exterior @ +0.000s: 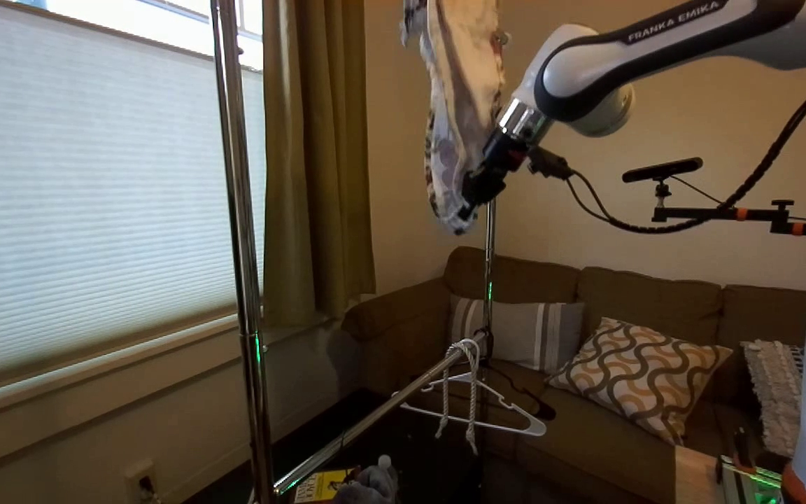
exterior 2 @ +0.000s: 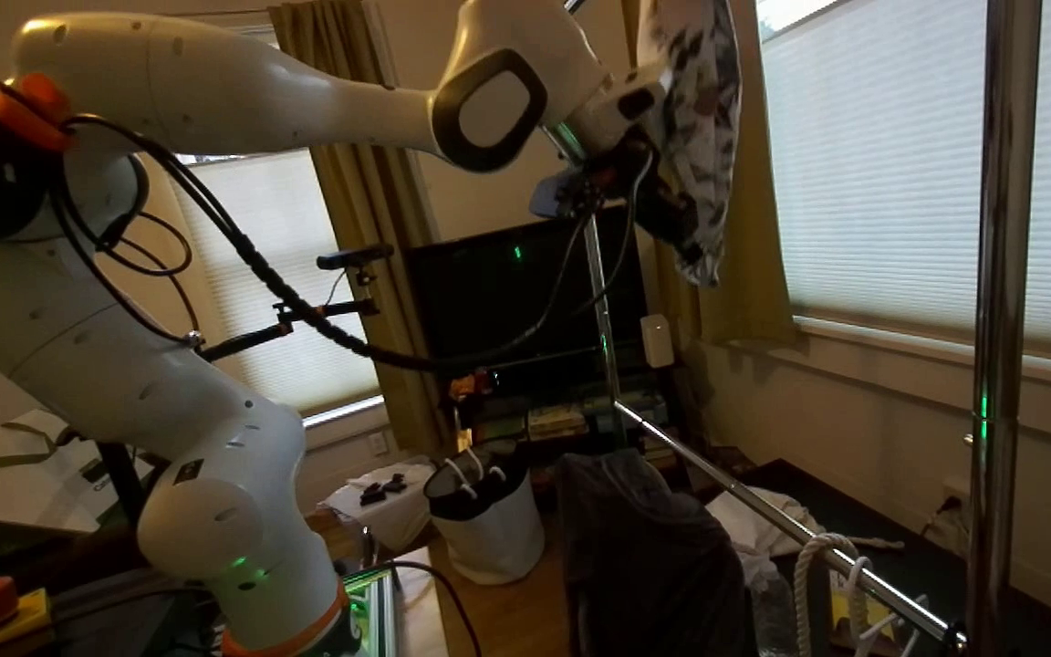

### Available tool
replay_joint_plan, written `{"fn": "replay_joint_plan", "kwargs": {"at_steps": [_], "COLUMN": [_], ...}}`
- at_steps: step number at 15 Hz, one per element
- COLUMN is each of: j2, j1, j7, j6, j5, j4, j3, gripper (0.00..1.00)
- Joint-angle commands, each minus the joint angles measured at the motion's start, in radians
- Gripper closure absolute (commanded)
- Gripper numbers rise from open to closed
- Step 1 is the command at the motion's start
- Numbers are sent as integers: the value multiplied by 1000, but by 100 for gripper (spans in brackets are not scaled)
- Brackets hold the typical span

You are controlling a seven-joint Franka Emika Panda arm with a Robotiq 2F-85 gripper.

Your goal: Pick up the white tea towel and hang it on the bottom silver rail

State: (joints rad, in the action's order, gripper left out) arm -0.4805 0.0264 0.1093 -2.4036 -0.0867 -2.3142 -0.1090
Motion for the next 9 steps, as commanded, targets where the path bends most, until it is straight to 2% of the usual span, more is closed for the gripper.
{"fn": "replay_joint_plan", "kwargs": {"at_steps": [1, 3, 5, 9], "j2": [27, 33, 23, -76], "j1": [-13, 2, -6, -63], "j7": [49, 55, 65, 89], "j6": [93, 240, 310, 324], "j5": [-37, -5, -16, -58], "j4": [-91, -58, -37, 45], "j3": [-40, -28, -22, 29], "gripper": [99, 99, 99, 99]}}
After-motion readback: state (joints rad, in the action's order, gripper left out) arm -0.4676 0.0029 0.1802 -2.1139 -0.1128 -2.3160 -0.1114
